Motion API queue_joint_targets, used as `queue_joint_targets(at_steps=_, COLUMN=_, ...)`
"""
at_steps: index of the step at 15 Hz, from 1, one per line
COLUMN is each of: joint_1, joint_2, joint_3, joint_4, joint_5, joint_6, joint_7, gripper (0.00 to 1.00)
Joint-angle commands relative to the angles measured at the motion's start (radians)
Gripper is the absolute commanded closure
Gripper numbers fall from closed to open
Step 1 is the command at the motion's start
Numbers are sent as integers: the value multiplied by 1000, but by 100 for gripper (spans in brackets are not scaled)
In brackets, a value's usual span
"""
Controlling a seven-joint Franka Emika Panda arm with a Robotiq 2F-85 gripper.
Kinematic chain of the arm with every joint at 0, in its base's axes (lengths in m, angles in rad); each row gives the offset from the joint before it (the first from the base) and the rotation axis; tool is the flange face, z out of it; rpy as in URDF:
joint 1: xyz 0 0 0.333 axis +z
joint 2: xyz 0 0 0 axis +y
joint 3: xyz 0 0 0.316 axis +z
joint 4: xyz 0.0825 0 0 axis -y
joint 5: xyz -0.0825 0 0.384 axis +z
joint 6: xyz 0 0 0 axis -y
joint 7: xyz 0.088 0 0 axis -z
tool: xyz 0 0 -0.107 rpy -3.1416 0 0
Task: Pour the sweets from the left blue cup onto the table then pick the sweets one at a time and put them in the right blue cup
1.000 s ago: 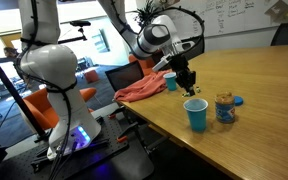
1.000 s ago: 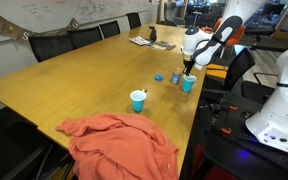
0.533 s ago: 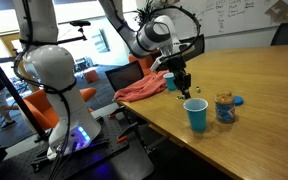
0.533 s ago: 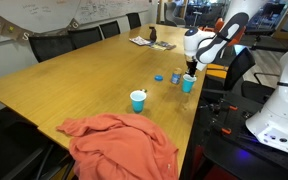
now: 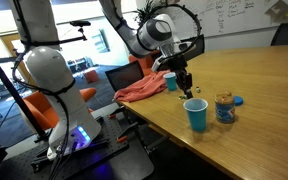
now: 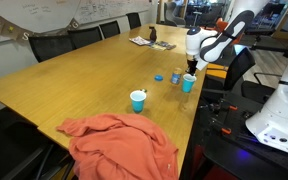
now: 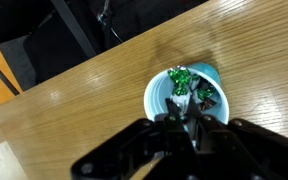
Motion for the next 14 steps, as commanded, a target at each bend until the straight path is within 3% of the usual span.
queue_joint_targets(at_steps=1, joint_1=-100, joint_2=-36, joint_3=89, joint_4=-4, joint_5=-55, joint_6=-5, joint_7=50, gripper=62)
queue_joint_targets(at_steps=3, joint_1=-132, joint_2=-40, joint_3=121, joint_4=-3, joint_5=-73, joint_6=-3, joint_7=62, gripper=54)
queue_joint_targets(at_steps=10, joint_1=-175, joint_2=-138, joint_3=219, joint_4=-31, joint_5=-193, joint_6=57, joint_7=75, gripper=0)
queue_joint_targets(at_steps=14, joint_1=-200, joint_2=-117, joint_3=309, joint_4=7, joint_5=-125, joint_6=210, joint_7=-75, gripper=0)
